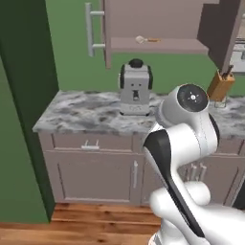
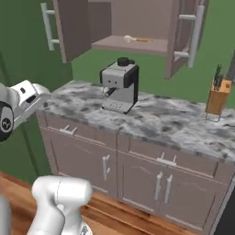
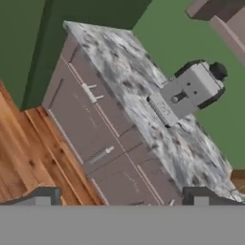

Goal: Organize the utensils by type. Pick up the wooden spoons from the counter and place them in the open cabinet. Then pick up the metallic utensils from the counter and place them in the open drawer.

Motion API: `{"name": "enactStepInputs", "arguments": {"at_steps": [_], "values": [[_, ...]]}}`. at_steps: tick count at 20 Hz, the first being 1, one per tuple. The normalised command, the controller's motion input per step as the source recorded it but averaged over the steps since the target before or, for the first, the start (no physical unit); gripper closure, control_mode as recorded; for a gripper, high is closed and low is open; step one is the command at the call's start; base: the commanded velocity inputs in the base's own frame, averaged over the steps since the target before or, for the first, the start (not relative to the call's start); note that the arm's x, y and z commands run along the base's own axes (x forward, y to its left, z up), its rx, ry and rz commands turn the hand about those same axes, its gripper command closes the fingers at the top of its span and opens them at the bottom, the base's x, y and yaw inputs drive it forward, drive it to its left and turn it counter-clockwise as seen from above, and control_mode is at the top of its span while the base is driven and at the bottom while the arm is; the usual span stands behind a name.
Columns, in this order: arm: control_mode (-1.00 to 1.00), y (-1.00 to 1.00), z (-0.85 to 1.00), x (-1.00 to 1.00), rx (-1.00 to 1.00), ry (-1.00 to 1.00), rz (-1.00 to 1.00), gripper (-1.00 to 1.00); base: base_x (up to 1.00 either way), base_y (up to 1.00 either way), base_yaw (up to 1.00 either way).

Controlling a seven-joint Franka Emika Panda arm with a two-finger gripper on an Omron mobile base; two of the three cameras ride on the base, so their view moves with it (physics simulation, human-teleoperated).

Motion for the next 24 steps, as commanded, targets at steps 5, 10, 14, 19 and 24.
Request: {"name": "enactStepInputs", "arguments": {"at_steps": [5, 10, 14, 19, 24], "values": [[1.0, 0.0, 0.0, 0.0, 0.0, 0.0, 0.0, -1.0, -0.44, -0.15, 1.0], [1.0, 0.0, 0.0, 0.0, 0.0, 0.0, 0.0, -1.0, -0.29, -0.02, 1.0], [1.0, 0.0, 0.0, 0.0, 0.0, 0.0, 0.0, -1.0, -0.31, 0.15, 0.97], [1.0, 0.0, 0.0, 0.0, 0.0, 0.0, 0.0, -1.0, -0.01, 0.91, 0.13], [1.0, 0.0, 0.0, 0.0, 0.0, 0.0, 0.0, -1.0, 0.02, 1.0, -0.09]]}}
